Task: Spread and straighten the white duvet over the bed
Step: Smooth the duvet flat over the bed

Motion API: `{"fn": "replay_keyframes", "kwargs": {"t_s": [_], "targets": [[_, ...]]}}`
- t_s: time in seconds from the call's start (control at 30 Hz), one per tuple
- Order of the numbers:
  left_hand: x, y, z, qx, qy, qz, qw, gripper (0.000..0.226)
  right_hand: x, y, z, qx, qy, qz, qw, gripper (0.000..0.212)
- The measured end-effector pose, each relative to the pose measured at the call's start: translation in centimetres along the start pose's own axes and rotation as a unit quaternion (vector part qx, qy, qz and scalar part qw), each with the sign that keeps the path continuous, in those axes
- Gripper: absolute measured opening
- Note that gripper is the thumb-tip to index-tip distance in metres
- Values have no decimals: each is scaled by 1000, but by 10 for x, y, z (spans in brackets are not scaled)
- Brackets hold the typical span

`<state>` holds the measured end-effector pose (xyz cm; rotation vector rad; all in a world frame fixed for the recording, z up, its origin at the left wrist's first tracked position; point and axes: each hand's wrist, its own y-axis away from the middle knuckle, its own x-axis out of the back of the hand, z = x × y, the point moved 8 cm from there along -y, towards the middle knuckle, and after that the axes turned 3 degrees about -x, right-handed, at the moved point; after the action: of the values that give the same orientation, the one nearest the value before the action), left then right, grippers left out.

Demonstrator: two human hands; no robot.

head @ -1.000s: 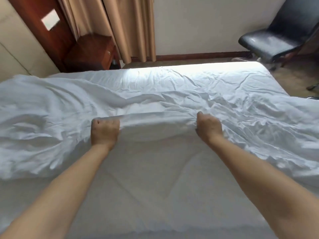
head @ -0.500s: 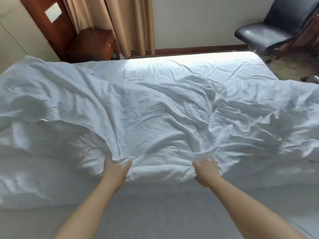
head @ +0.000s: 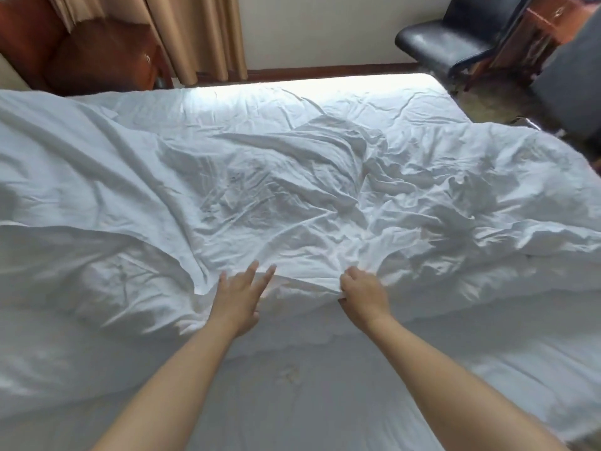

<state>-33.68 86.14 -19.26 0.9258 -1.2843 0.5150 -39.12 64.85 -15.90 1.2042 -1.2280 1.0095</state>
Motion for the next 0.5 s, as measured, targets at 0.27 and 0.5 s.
{"fn": "replay_keyframes", "kwargs": {"t_s": [0.27, 0.5], "targets": [[-22, -8, -6, -15, -98, -95, 991, 45, -17, -4, 7, -41, -1, -84, 996, 25], [11, -17, -25, -73, -25, -14, 997, 8, 45, -20, 2, -23, 5, 156, 987, 21]]}}
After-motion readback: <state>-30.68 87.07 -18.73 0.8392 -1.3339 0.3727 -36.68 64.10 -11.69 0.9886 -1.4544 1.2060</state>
